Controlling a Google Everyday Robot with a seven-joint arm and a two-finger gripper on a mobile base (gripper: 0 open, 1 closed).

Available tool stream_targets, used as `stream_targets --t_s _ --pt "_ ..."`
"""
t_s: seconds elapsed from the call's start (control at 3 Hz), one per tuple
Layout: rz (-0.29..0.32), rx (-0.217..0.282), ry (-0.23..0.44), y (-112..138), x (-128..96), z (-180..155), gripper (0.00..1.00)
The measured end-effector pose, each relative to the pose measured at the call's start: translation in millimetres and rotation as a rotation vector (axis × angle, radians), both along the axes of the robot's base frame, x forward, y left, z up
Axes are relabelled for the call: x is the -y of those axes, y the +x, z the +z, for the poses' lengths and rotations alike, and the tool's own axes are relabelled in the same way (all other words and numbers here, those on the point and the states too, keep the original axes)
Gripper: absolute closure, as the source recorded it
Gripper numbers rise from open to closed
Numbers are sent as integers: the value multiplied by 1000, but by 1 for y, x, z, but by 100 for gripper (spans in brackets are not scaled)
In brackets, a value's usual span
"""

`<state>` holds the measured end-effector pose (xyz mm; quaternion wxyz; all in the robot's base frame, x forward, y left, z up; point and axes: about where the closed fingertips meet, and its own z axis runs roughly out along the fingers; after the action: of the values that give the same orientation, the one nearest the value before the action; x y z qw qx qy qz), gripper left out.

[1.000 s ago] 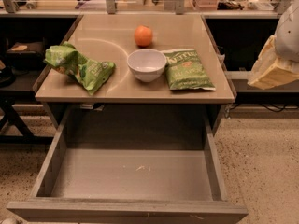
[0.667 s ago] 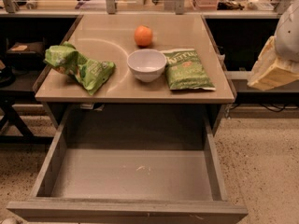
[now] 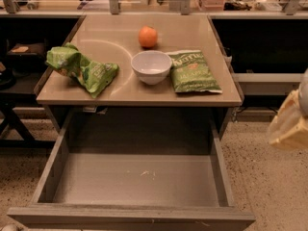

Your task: Close top drawer

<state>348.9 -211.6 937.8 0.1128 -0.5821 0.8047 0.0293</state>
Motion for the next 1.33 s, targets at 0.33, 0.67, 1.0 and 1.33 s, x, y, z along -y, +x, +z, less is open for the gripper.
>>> stream_targets --t_s 0.33,0.67,1.0,1.33 --pt "11 -112 71 -44 -14 -28 100" --pt "11 -118 95 -46 -20 -31 100" --pt "18 -127 111 -51 -23 -36 100" --pt "-19 -191 178 -77 -43 -64 100"
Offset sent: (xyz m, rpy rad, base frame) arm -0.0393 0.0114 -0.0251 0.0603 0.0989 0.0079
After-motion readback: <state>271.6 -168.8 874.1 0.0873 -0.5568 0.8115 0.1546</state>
